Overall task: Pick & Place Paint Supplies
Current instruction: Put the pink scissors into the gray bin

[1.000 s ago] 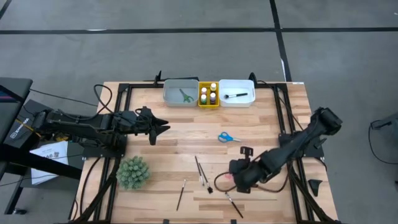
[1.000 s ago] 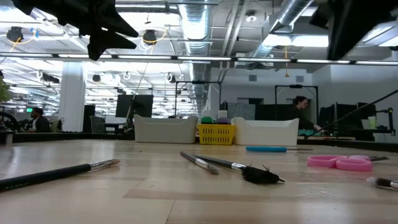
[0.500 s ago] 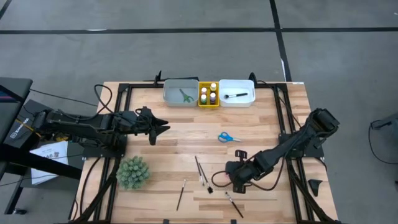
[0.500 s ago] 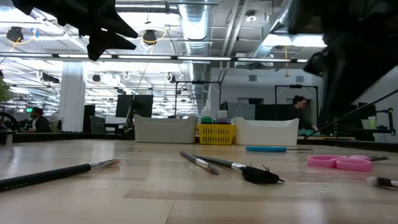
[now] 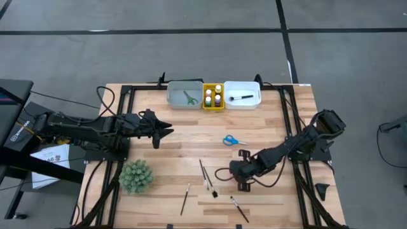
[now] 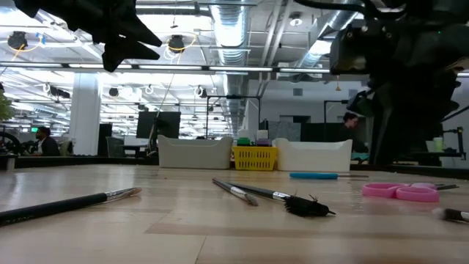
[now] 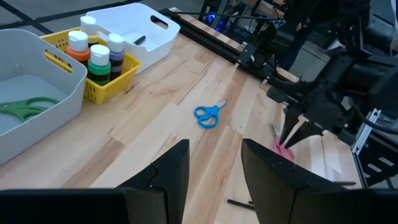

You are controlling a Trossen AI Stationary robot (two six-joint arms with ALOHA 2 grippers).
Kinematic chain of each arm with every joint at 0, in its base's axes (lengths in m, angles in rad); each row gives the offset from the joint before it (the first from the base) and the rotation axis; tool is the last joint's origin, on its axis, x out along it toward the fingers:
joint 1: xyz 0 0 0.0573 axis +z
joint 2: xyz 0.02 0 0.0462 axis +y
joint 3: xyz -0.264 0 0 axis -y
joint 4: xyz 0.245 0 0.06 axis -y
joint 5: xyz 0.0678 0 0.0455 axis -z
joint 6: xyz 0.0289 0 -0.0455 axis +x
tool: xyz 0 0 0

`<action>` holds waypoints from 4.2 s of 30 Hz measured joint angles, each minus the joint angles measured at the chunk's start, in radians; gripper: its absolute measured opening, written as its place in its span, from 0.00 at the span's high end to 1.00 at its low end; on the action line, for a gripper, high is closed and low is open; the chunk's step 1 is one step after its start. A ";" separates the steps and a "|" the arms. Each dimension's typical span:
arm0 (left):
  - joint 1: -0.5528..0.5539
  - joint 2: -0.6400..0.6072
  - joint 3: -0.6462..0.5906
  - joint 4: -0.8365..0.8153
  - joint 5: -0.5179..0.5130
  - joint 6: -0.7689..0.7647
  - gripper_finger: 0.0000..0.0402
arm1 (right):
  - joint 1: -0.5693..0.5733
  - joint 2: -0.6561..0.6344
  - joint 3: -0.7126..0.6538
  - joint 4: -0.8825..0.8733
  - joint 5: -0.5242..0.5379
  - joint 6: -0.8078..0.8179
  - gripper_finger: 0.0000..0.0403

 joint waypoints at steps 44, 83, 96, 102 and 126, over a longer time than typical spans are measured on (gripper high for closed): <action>0.000 0.000 0.000 0.002 0.015 0.021 0.65 | -0.065 -0.002 -0.111 0.122 -0.115 0.017 0.74; 0.000 0.000 0.000 0.004 0.023 0.019 0.65 | -0.095 -0.050 -0.058 0.000 -0.147 0.006 1.00; 0.000 0.000 0.000 0.001 0.020 0.022 0.65 | -0.251 -0.188 -0.058 -0.017 -0.144 -0.045 1.00; 0.000 0.000 0.000 0.000 0.020 0.023 0.65 | -0.340 -0.226 -0.058 0.030 -0.163 -0.071 1.00; 0.000 0.188 0.000 0.293 0.042 -0.131 0.65 | -0.516 0.060 0.540 -0.120 0.172 -0.513 1.00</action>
